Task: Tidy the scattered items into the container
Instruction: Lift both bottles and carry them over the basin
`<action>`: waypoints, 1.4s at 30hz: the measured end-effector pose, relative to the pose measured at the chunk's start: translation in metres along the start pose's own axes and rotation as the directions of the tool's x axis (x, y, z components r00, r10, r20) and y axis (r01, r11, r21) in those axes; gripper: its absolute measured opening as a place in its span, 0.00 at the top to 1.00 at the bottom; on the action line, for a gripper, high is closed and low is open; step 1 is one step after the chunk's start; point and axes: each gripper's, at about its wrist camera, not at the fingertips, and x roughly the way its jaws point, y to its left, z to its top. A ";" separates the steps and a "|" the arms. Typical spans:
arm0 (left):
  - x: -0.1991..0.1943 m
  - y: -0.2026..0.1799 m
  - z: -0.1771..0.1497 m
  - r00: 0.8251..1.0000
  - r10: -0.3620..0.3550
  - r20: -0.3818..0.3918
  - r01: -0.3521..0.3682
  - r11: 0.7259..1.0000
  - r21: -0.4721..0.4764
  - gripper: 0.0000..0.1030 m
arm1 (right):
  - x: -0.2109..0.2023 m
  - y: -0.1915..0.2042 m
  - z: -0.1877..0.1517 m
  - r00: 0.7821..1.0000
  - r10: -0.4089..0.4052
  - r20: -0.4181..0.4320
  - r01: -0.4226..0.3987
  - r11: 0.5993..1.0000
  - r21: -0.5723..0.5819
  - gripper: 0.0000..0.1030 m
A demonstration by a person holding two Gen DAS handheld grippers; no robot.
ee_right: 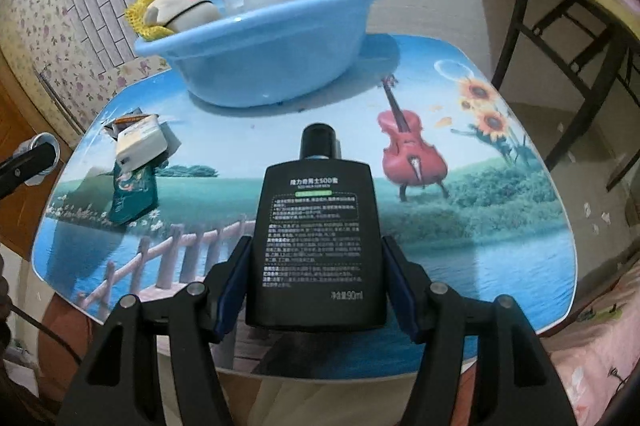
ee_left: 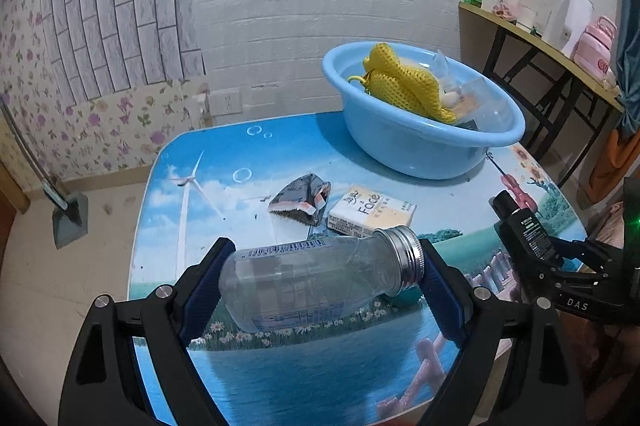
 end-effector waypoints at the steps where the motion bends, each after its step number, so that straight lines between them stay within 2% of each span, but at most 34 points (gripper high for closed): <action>1: 0.000 -0.001 0.001 1.000 0.002 -0.001 -0.002 1.000 0.007 0.14 | 0.001 0.001 0.000 1.000 -0.001 0.000 0.001 1.000 -0.005 0.40; 7: -0.004 -0.005 0.008 1.000 0.006 0.016 -0.006 1.000 0.007 0.14 | 0.007 0.008 0.001 0.999 -0.031 0.011 0.032 0.997 -0.068 0.39; 10: -0.005 -0.006 0.009 0.999 -0.009 0.031 0.009 1.000 -0.013 0.14 | 0.012 0.012 0.002 0.999 -0.043 0.018 0.045 0.994 -0.097 0.31; 12: -0.005 -0.008 0.011 0.999 -0.017 0.031 0.017 1.000 -0.017 0.14 | 0.013 0.012 0.002 0.999 -0.039 0.032 0.042 0.994 -0.102 0.31; 15: -0.005 -0.013 0.013 0.999 -0.012 0.032 0.012 1.000 -0.007 0.14 | 0.013 0.010 0.004 0.999 -0.037 0.033 0.040 0.994 -0.099 0.40; 23: -0.013 -0.017 0.023 0.998 -0.008 0.069 0.010 1.000 -0.024 0.14 | -0.004 -0.001 0.007 0.998 0.049 0.048 -0.046 0.998 -0.050 0.41; 29: -0.015 -0.026 0.029 0.997 -0.020 0.080 0.021 1.000 -0.018 0.14 | -0.028 0.003 0.014 0.992 0.064 0.113 -0.057 0.996 -0.068 0.41; 36: -0.022 -0.035 0.037 0.994 -0.031 0.102 0.032 0.999 -0.002 0.14 | -0.049 -0.003 0.023 0.981 0.117 0.154 -0.114 0.993 -0.027 0.41; 42: -0.023 -0.042 0.044 0.992 -0.041 0.115 0.041 0.999 -0.002 0.14 | -0.064 -0.004 0.033 0.973 0.118 0.197 -0.113 0.993 -0.040 0.41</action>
